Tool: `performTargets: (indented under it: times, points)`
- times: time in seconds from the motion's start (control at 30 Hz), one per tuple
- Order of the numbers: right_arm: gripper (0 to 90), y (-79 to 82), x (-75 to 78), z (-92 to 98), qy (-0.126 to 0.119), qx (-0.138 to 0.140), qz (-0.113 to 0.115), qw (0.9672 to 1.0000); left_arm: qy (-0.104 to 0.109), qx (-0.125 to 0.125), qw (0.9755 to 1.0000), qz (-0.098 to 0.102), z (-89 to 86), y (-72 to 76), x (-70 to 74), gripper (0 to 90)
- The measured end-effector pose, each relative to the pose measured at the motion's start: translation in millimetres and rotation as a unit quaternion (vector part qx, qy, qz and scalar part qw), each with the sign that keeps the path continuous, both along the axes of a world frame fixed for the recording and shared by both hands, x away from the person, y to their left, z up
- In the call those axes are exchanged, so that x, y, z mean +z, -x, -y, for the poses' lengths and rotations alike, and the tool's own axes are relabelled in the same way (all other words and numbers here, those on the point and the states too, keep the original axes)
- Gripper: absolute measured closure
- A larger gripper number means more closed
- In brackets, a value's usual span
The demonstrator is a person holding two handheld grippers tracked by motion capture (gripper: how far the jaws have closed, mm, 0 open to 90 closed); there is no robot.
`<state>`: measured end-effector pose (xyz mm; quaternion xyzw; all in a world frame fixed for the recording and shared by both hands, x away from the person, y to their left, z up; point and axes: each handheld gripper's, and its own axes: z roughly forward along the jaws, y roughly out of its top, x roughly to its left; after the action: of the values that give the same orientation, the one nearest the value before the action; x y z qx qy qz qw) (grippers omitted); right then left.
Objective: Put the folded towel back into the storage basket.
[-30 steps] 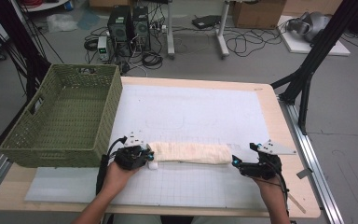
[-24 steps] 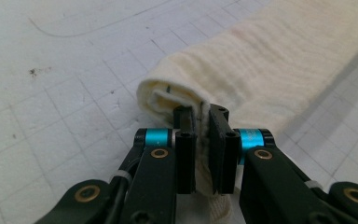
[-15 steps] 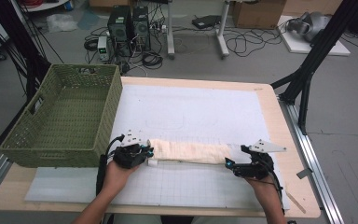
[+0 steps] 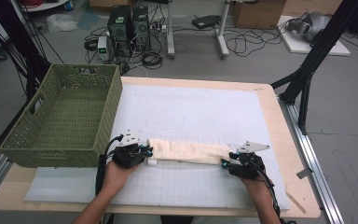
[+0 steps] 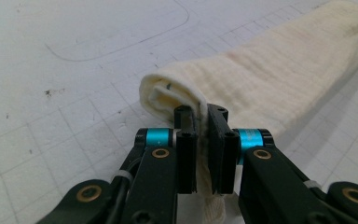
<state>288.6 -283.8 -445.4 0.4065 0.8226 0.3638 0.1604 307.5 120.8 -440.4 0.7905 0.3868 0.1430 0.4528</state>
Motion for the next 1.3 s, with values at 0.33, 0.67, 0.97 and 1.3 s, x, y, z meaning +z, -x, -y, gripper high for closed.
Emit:
performTargets:
  times: [0.33,0.67,0.97,1.3]
  points:
    - [48.7,-7.3,-5.1,-4.0,-0.019,-0.009,0.005,0.9998,-0.008,0.002,0.9999,-0.009,0.8,-1.7,-4.0,82.3]
    - [77.0,-6.0,-5.4,-6.4,-0.038,0.012,-0.001,0.9992,-0.012,0.002,0.9998,-0.014,0.7,-3.0,-6.4,82.3]
    - [79.1,-6.4,2.3,-1.6,-0.063,0.002,0.008,0.9980,0.023,0.008,0.9997,-0.004,-5.6,-1.7,4.5,82.4]
    - [79.0,-3.5,17.1,2.2,-0.083,-0.010,0.031,0.9961,0.055,0.008,0.9983,0.016,-9.7,1.6,23.6,82.4]
